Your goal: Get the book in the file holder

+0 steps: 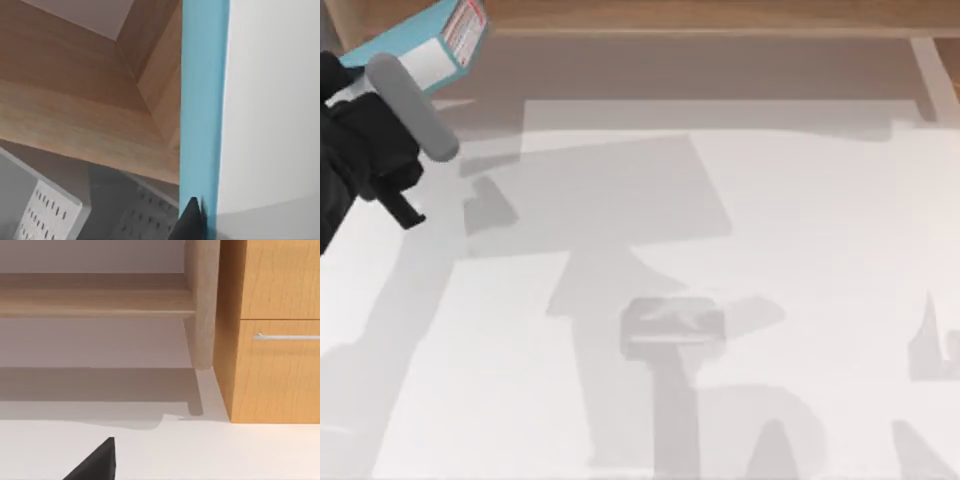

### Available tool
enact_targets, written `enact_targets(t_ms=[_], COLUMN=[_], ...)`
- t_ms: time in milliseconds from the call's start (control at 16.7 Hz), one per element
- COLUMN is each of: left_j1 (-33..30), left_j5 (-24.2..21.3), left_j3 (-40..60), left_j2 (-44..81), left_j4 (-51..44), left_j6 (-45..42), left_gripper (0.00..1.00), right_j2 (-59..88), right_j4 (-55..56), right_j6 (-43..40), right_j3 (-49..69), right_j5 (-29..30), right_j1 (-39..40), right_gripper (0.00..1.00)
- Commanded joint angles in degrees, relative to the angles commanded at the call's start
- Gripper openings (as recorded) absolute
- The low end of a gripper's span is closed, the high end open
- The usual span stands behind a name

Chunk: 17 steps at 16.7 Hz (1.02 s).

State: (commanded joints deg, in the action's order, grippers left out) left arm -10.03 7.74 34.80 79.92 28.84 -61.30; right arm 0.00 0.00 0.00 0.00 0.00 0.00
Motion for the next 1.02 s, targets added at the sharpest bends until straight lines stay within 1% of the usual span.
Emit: enact_targets(t_ms=[300, 420, 600, 840, 1020], left_j1=[14.3, 20.28, 27.98, 34.43, 37.38], left_j5=[-10.47, -14.7, -21.16, -29.67, -34.53], left_j3=[-2.8, -1.69, 2.7, 10.08, 14.75], left_j2=[2.39, 4.85, 9.78, 17.86, 23.76], left_j4=[0.17, 0.86, 2.71, 5.27, 6.66], left_j6=[-14.7, -19.89, -26.47, -32.99, -35.98], left_gripper=[0.0, 0.0, 0.0, 0.0, 0.0], right_j2=[0.0, 0.0, 0.0, 0.0, 0.0], right_j4=[0.0, 0.0, 0.0, 0.0, 0.0], right_j6=[0.0, 0.0, 0.0, 0.0, 0.0], right_j3=[0.0, 0.0, 0.0, 0.0, 0.0], right_j5=[0.0, 0.0, 0.0, 0.0, 0.0], right_j1=[0.0, 0.0, 0.0, 0.0, 0.0], right_gripper=[1.0, 1.0, 1.0, 1.0, 1.0])
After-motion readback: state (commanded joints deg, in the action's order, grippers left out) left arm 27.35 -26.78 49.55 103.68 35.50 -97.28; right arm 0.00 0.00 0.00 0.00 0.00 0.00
